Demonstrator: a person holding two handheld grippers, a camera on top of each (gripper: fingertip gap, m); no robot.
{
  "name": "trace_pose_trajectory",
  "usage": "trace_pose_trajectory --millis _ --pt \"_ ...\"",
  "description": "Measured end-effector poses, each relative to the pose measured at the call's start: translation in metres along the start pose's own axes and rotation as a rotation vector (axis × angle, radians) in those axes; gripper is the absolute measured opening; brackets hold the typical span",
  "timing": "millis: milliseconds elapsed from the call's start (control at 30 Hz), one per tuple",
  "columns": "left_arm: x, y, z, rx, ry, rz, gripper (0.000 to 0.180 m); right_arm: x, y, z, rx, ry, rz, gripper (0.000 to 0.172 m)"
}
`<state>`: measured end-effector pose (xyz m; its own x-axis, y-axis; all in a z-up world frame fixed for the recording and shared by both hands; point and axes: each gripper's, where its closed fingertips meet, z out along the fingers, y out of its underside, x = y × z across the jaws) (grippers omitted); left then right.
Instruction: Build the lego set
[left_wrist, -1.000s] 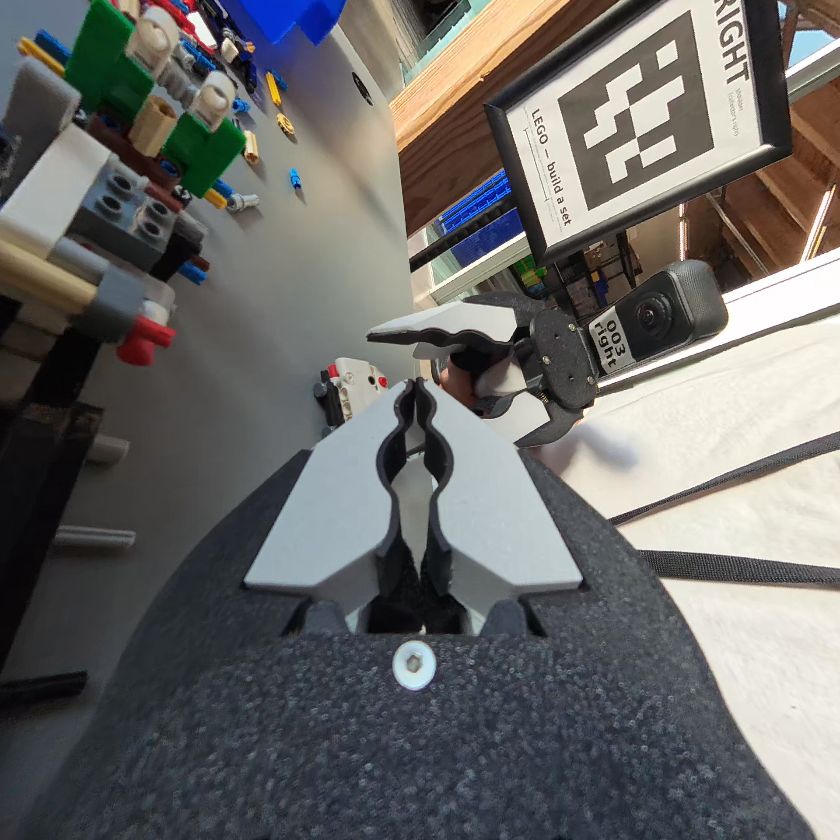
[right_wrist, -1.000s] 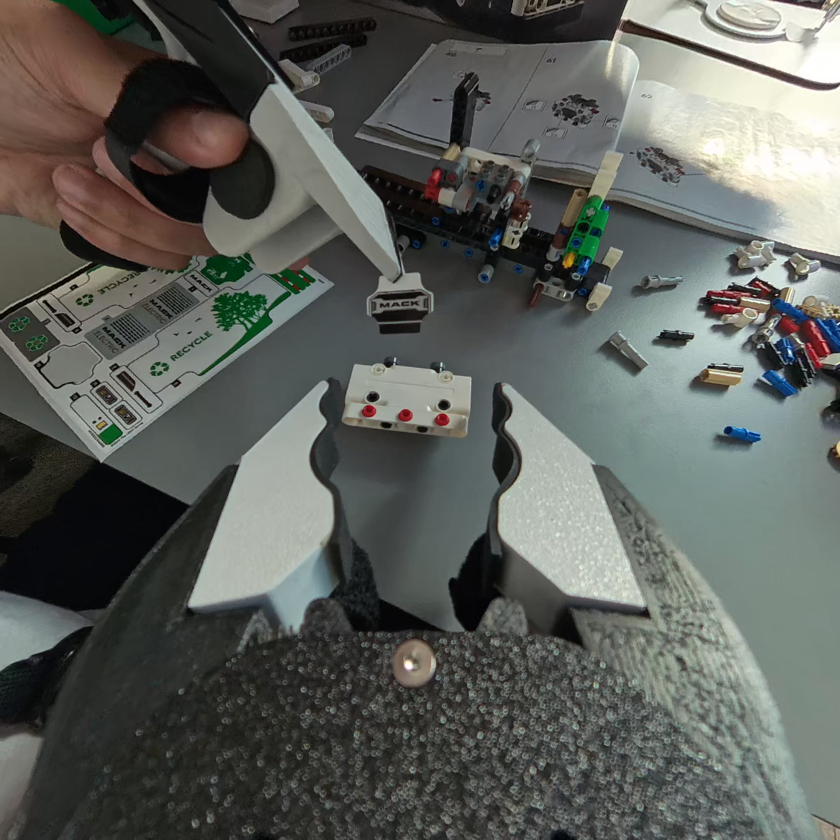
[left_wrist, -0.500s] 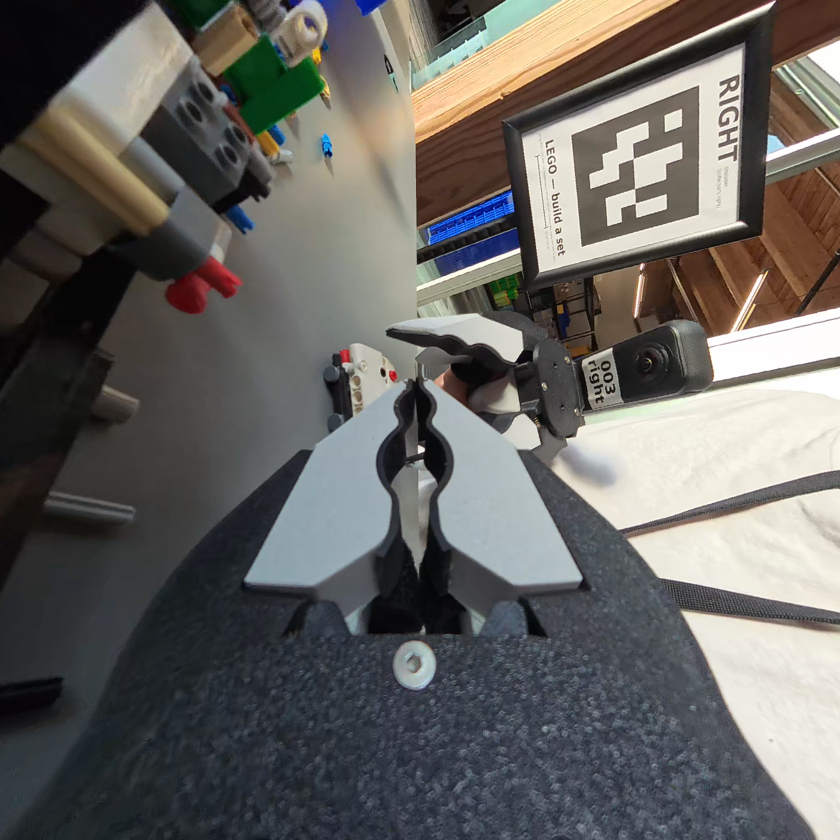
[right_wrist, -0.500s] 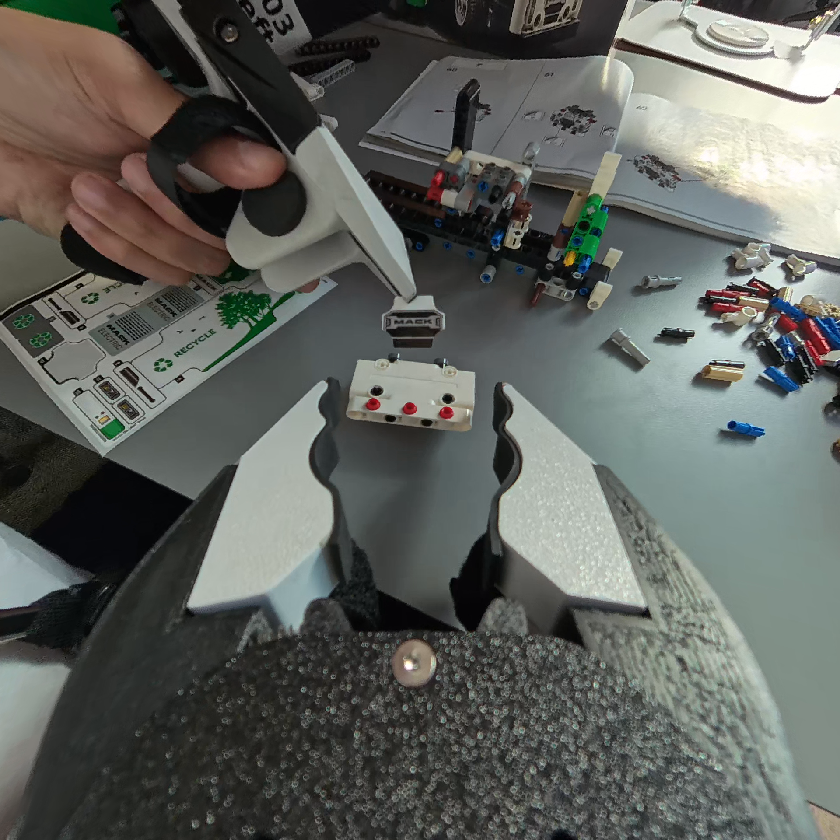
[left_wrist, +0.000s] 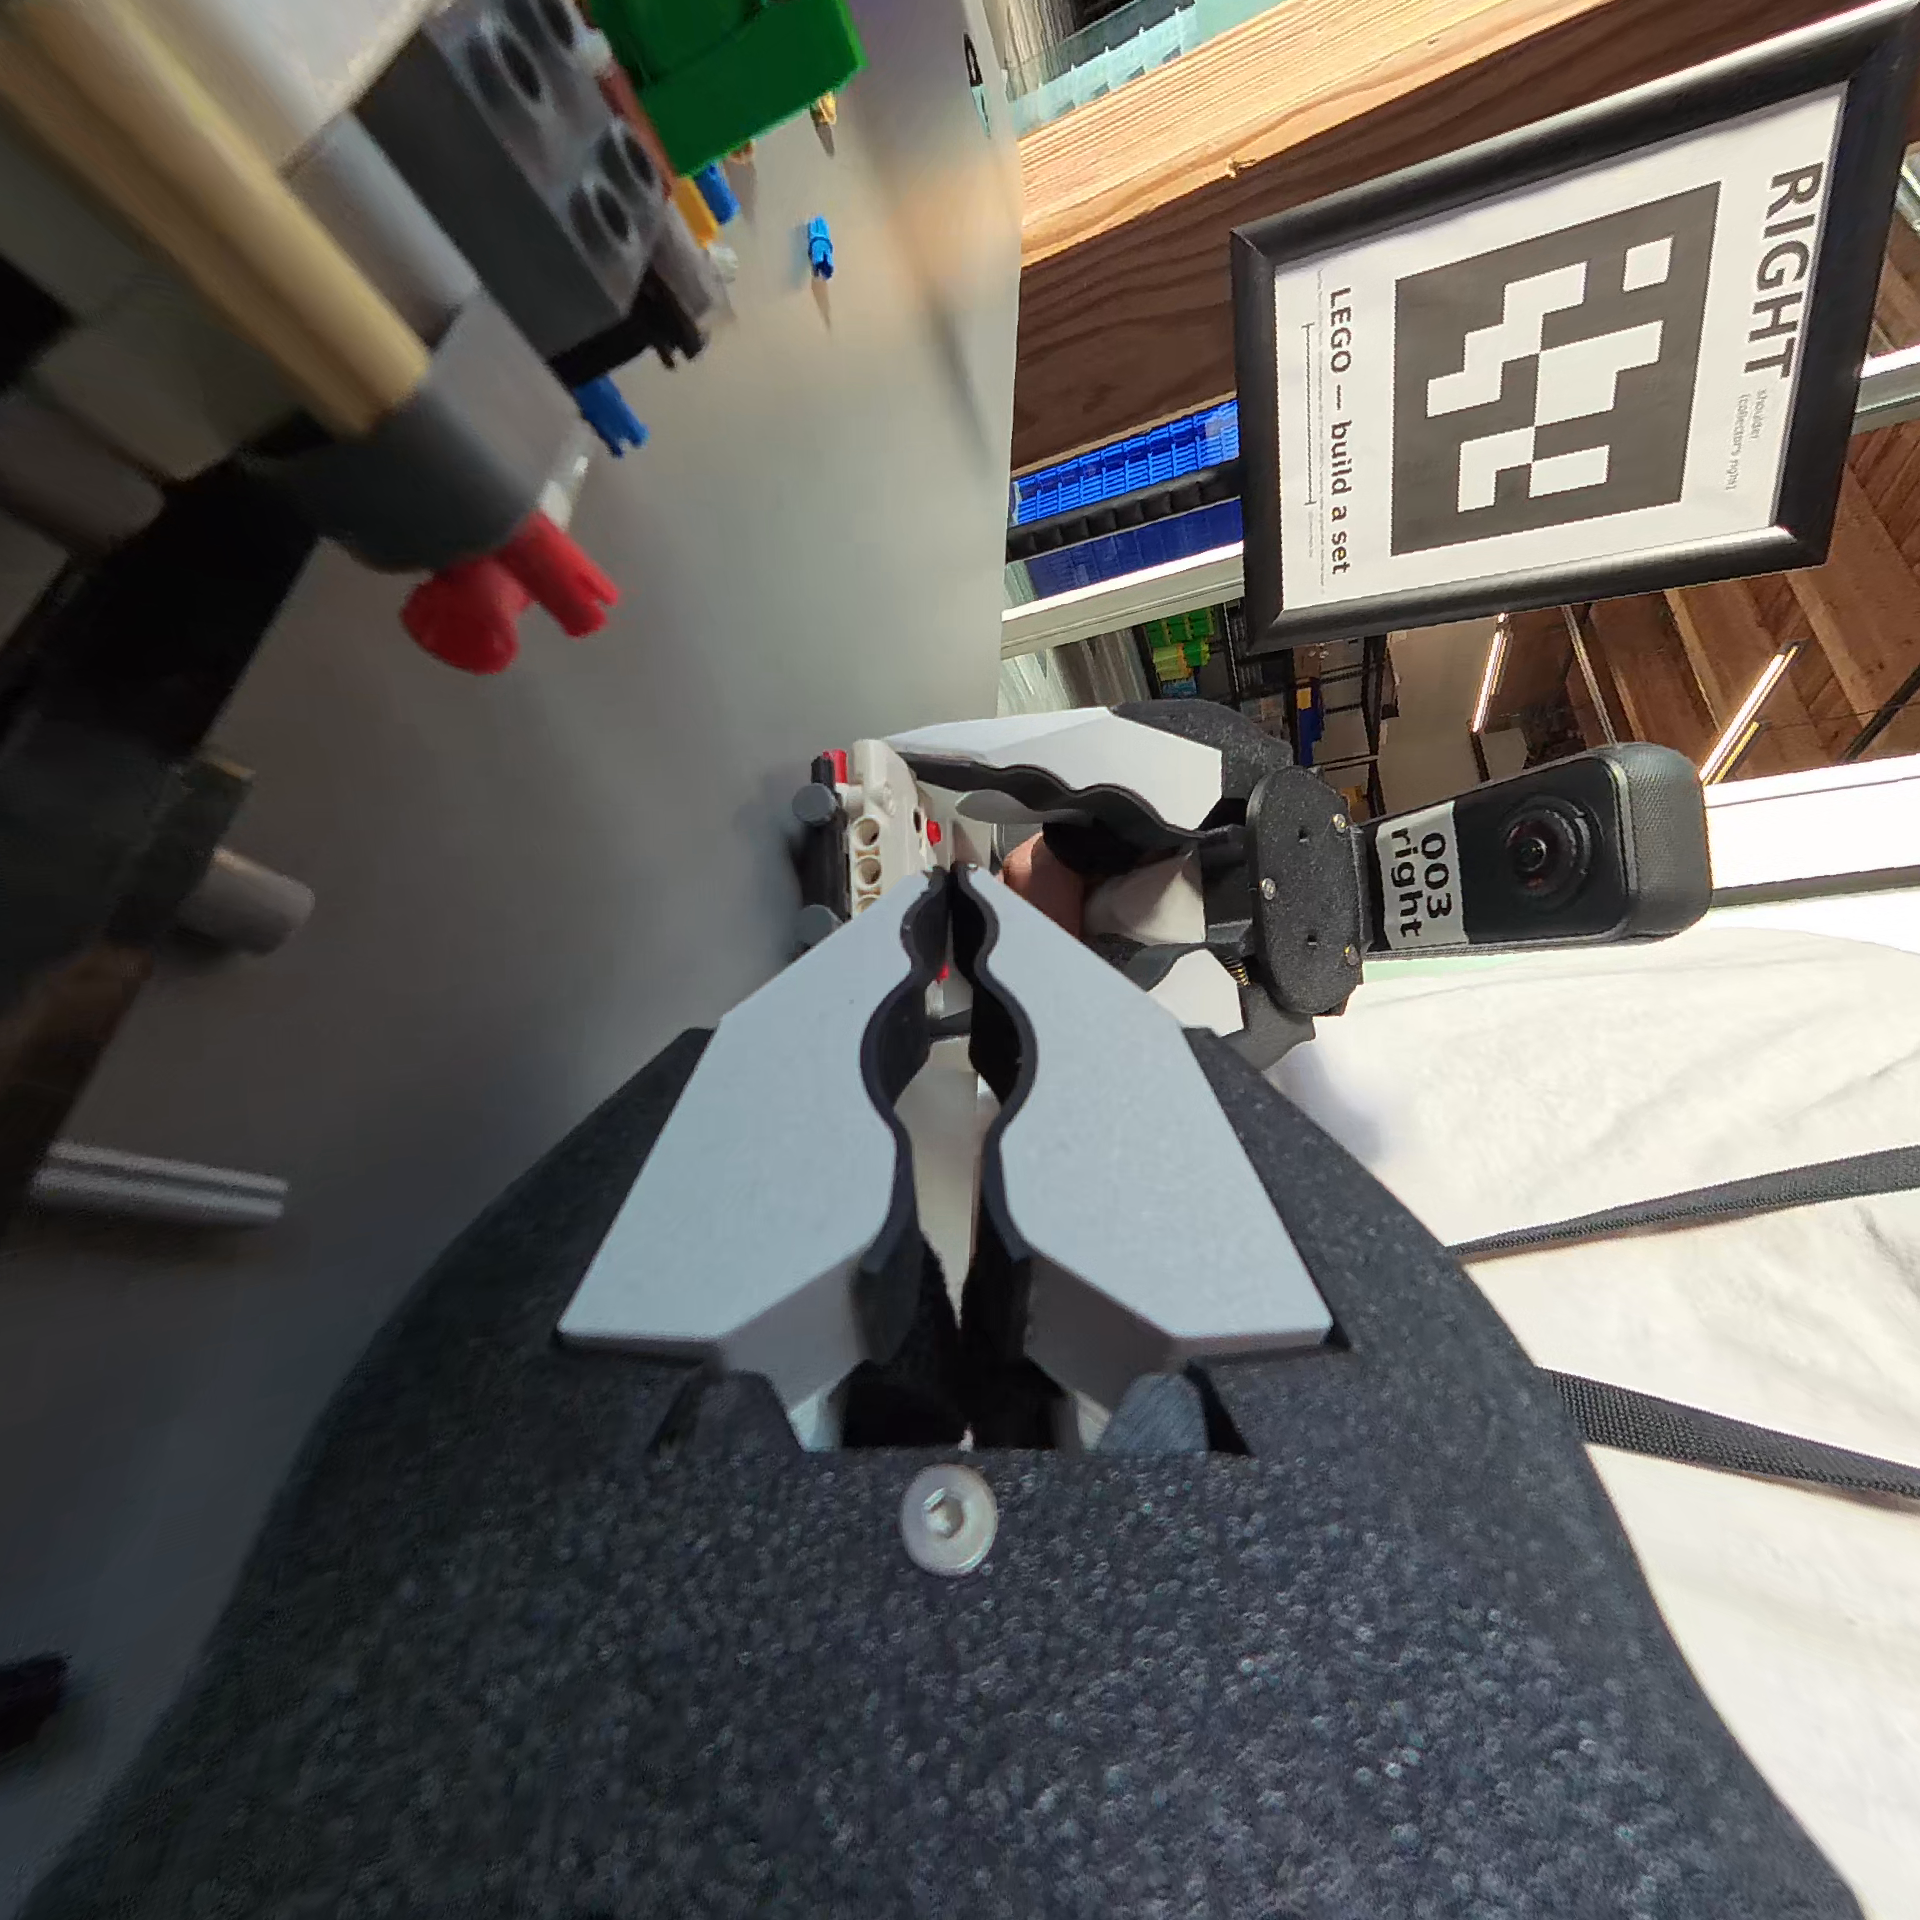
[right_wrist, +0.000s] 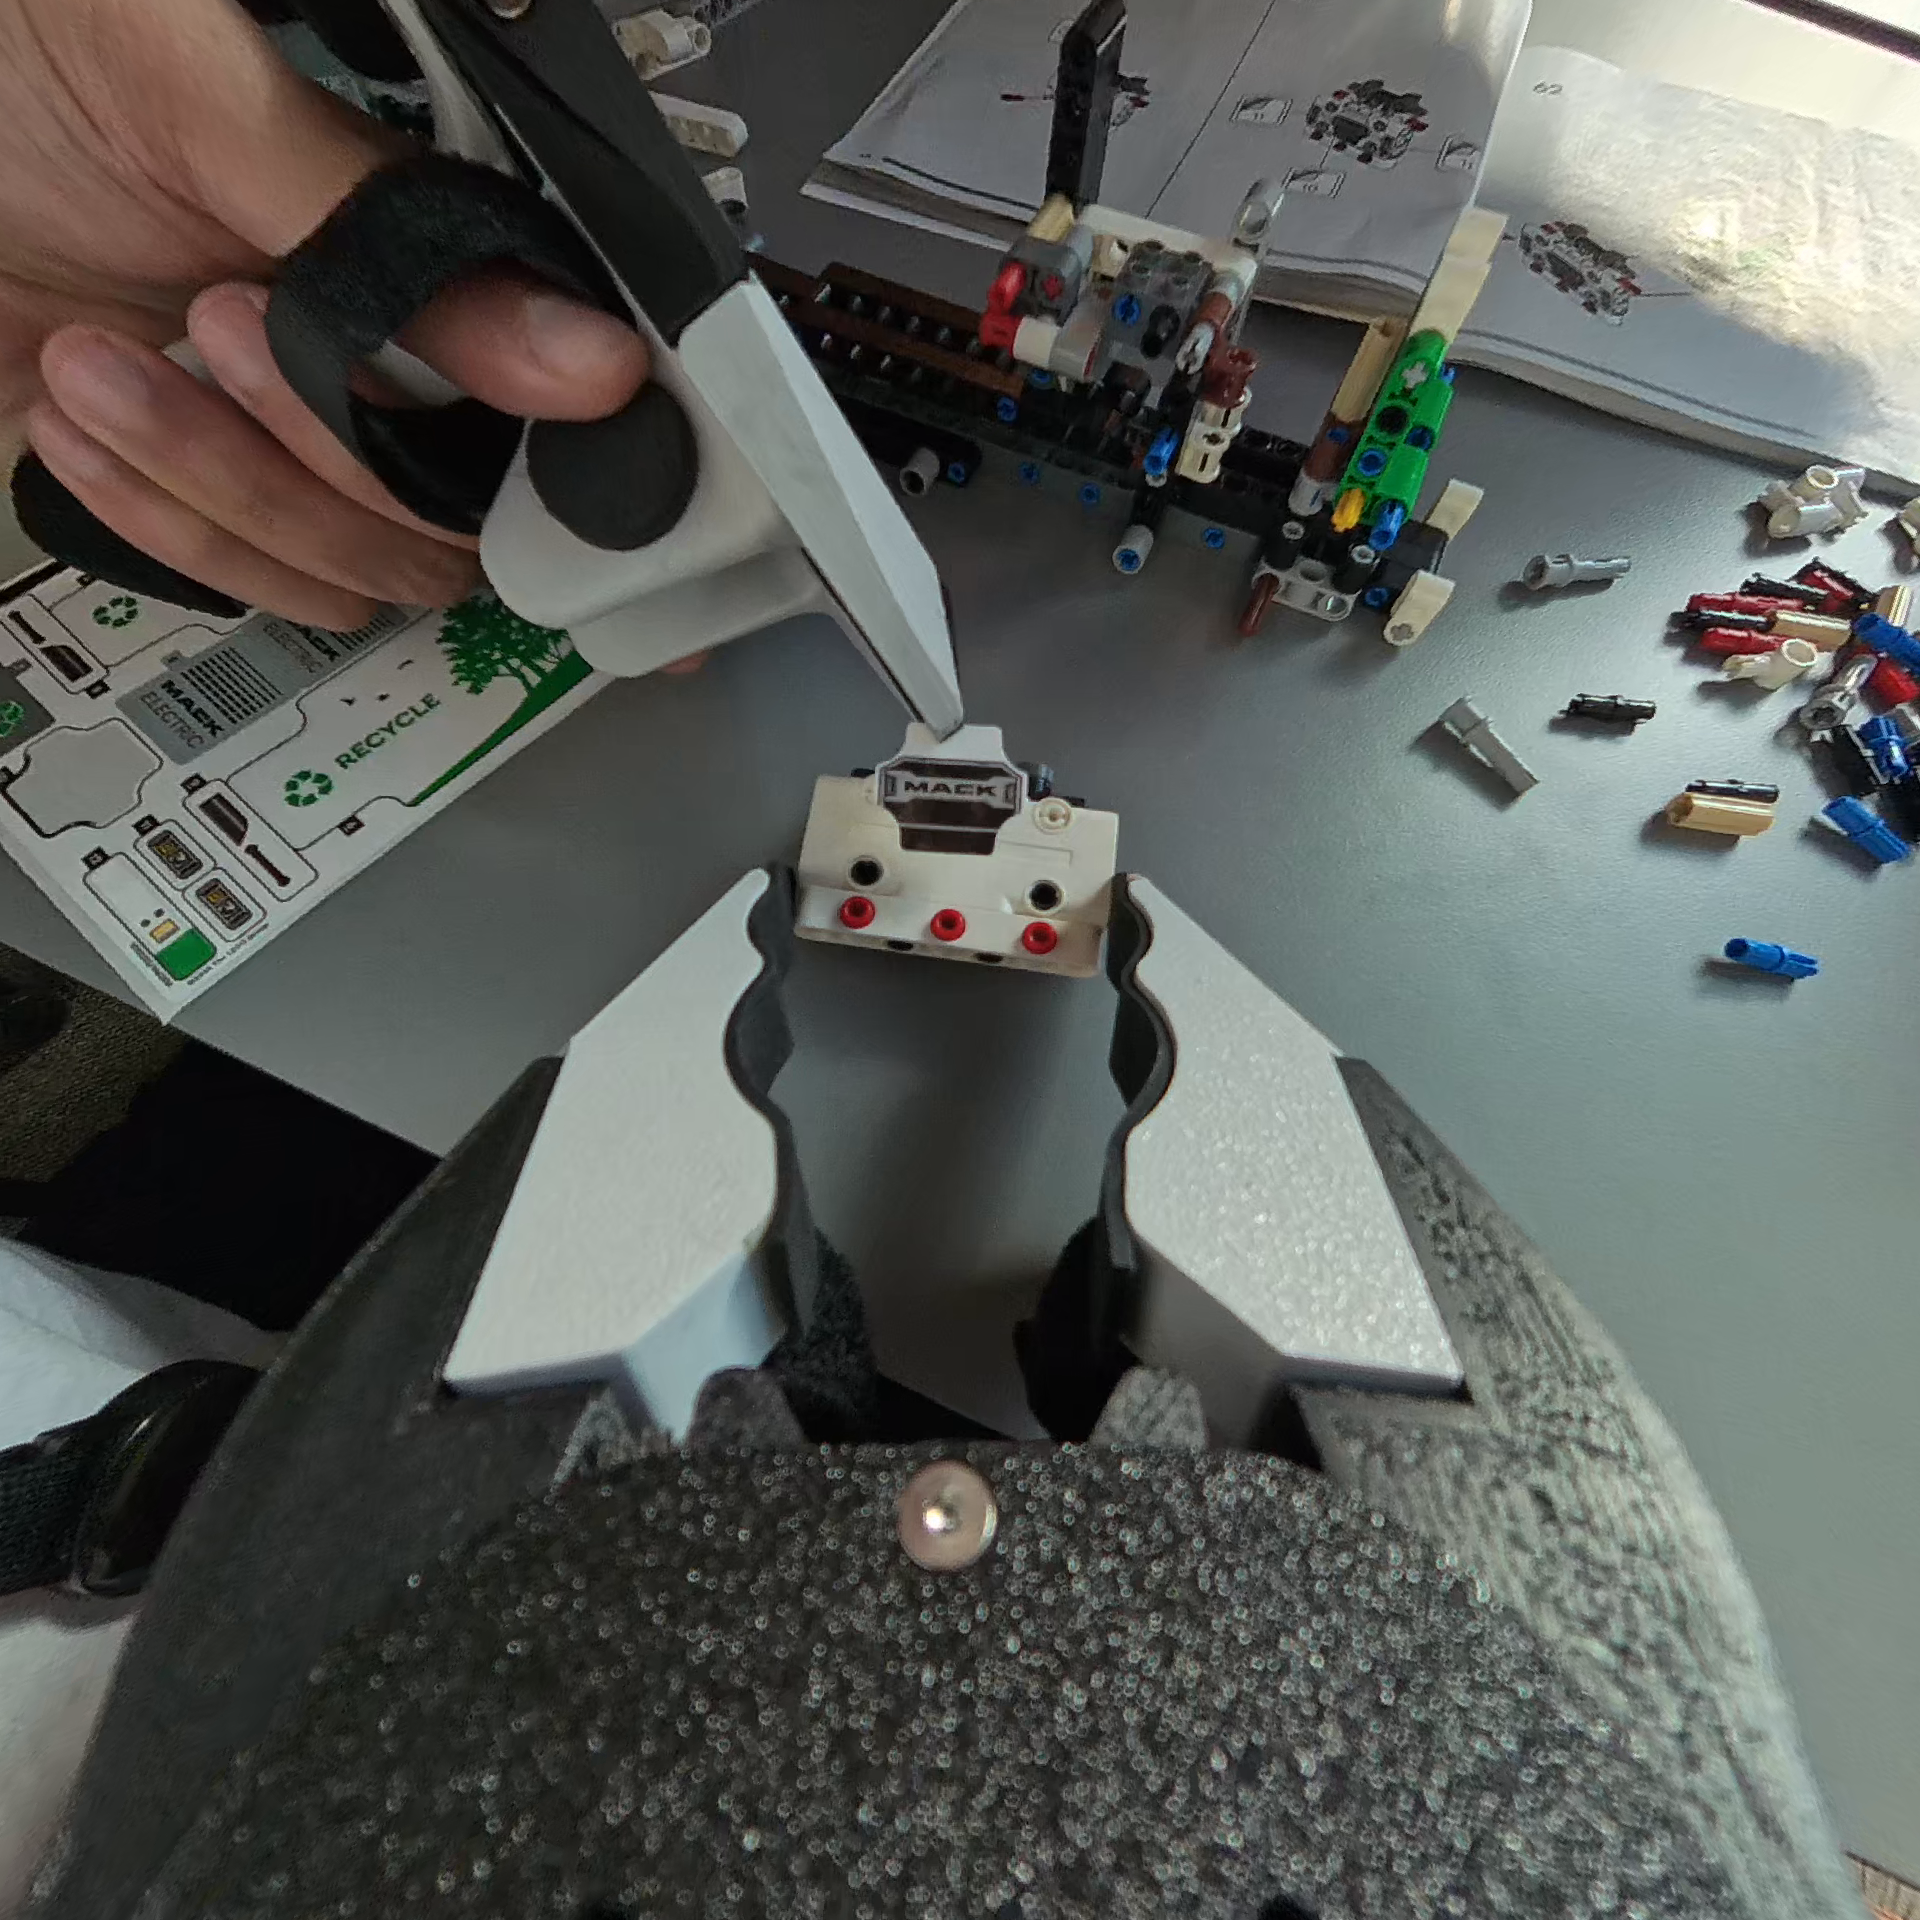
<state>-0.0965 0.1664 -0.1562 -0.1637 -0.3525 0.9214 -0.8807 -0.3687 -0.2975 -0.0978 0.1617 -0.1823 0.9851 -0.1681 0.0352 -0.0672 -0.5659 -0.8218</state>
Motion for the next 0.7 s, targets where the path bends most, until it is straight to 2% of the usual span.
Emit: trace_pose_trajectory --millis 367,700 --pt "-0.008 0.003 0.004 -0.027 -0.062 0.039 0.0 0.0 0.0 0.001 -0.006 0.001 -0.007 0.059" --pt "0.004 0.005 0.008 -0.047 0.017 0.055 0.0 0.0 -0.001 0.003 -0.012 -0.011 0.0 0.059"
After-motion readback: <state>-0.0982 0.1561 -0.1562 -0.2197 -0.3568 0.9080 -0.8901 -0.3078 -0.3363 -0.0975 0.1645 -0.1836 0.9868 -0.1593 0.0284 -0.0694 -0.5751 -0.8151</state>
